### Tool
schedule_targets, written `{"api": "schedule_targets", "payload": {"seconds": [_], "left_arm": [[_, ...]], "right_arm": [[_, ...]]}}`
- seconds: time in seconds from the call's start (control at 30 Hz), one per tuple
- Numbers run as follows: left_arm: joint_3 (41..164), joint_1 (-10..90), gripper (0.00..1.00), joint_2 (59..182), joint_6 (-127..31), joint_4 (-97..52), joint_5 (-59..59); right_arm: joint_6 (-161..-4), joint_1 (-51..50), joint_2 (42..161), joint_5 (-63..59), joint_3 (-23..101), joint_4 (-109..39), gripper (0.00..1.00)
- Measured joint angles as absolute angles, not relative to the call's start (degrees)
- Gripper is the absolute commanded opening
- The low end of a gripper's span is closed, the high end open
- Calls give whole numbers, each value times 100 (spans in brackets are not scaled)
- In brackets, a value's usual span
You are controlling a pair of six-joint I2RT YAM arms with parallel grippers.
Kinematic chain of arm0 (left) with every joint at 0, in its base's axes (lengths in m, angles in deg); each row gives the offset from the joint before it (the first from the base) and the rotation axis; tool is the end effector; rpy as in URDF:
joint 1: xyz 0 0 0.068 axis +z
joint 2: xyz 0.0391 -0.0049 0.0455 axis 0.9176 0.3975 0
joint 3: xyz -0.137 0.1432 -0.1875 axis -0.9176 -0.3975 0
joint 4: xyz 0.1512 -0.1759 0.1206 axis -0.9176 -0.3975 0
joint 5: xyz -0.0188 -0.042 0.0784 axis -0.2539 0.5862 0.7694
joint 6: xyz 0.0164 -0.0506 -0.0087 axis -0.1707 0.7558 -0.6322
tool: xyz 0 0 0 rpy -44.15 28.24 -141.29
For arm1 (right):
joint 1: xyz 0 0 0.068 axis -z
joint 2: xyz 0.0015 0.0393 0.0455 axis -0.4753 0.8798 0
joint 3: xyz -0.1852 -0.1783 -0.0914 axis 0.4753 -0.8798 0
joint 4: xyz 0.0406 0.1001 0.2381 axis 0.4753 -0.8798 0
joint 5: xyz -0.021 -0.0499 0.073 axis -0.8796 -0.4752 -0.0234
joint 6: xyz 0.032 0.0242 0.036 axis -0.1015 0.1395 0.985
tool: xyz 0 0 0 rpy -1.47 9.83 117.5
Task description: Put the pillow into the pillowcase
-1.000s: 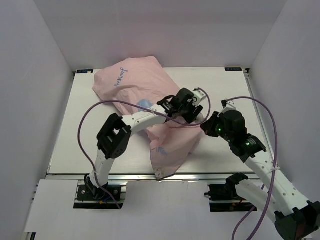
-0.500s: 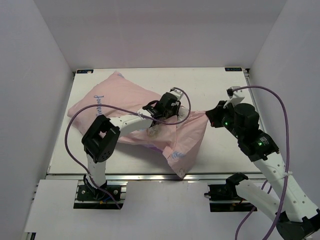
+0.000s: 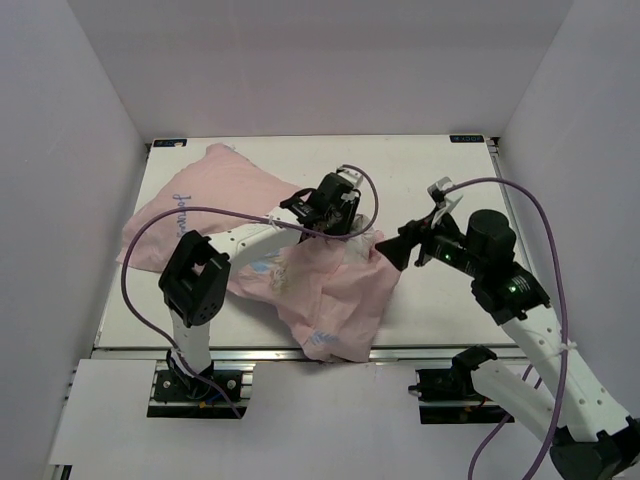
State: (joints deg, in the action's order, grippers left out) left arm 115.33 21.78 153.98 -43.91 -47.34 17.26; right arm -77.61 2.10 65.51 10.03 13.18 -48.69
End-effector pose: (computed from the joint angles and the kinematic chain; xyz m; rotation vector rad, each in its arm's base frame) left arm 0.3080 -0.2979 0.2405 0.5358 2.3282 -0.3167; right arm 0.1556 0.0902 0.3625 -0.4851 1.7288 0.7826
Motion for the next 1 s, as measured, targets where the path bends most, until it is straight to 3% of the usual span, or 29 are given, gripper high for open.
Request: {"api": "schedule_targets", "payload": {"seconds": [0.1,0.23,0.4,1.0], "left_arm": [[11525,2246,50,15201,-4395,-4952,1731],[11352,2298,49,14891,-4389,-5094,1702],[10941,2309,47,14631,-4380,-5149,1593],[10620,2314,44,14172,-4336,-5226,1486]], "right_arm": [[-7704,212,6191,984,1173,-5326,89],[-7278,212,6005,-2,1123,-6052,89],[-6799,227,6558,-1058,1127,-6659,89],[-6257,234,9174,1624,174,-4389,78]]}}
